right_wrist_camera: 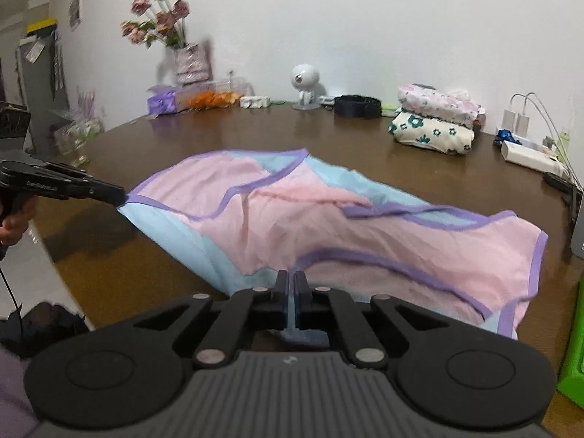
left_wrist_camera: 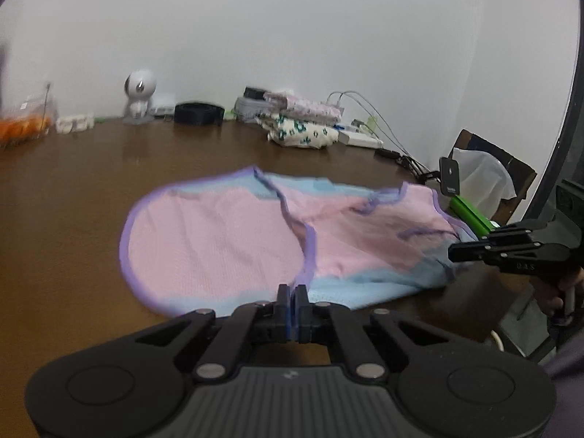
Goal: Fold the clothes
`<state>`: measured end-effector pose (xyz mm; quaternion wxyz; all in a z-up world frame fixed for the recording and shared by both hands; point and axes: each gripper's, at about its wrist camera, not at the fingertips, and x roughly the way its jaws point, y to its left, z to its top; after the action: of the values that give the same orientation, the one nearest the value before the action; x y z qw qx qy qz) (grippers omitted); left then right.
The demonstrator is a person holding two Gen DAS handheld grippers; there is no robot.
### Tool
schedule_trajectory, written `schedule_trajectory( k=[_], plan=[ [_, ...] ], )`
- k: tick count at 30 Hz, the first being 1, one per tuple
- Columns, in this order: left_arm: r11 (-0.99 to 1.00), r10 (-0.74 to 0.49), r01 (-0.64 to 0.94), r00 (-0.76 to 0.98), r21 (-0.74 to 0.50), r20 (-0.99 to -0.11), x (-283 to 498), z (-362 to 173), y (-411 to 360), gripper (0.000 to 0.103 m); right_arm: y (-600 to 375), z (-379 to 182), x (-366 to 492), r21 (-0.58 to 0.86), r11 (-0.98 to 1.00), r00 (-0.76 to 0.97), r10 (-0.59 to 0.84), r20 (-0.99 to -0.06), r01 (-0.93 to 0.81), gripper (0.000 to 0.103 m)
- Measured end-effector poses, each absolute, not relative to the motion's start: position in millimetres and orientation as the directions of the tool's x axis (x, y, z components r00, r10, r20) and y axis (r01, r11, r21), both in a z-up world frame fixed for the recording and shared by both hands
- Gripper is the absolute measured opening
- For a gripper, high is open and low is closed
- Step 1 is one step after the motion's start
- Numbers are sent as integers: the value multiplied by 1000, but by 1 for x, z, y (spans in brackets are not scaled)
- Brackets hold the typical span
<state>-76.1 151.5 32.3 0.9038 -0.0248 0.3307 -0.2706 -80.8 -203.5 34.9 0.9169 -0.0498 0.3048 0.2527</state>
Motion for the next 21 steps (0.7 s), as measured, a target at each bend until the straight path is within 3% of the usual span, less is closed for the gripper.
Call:
schedule_trajectory(
  k=[3,5,7,9,11,15,21],
  plan=[
    [839,-520,493,600,-231,-608,-88,23,153,4,-204,31,-86,50,863,669,426,-609,-503,5],
    [845,-519,480,625,-237,-583,-87,28,154,10,-204,29,-88,44,862,662,420,-621,-505,22],
    [848,-518,474,651,-236,-555,-83,33,153,23,-204,28,-84,58,861,662,430,-613,-505,29],
    [837,-534,500,656,-223,-533,-70,37,142,32,-202,24,-79,75,853,652,448,-612,-516,28],
    [830,-537,515,635,-213,-555,-56,33,129,32,-196,15,-74,85,845,621,452,-640,-527,3],
    [825,-527,530,598,-195,-604,-43,21,113,31,-198,18,-81,11,842,606,398,-689,-540,6],
    [798,-571,555,571,-235,-590,-30,19,101,40,-217,48,-56,57,883,683,401,-611,-466,42]
  ],
)
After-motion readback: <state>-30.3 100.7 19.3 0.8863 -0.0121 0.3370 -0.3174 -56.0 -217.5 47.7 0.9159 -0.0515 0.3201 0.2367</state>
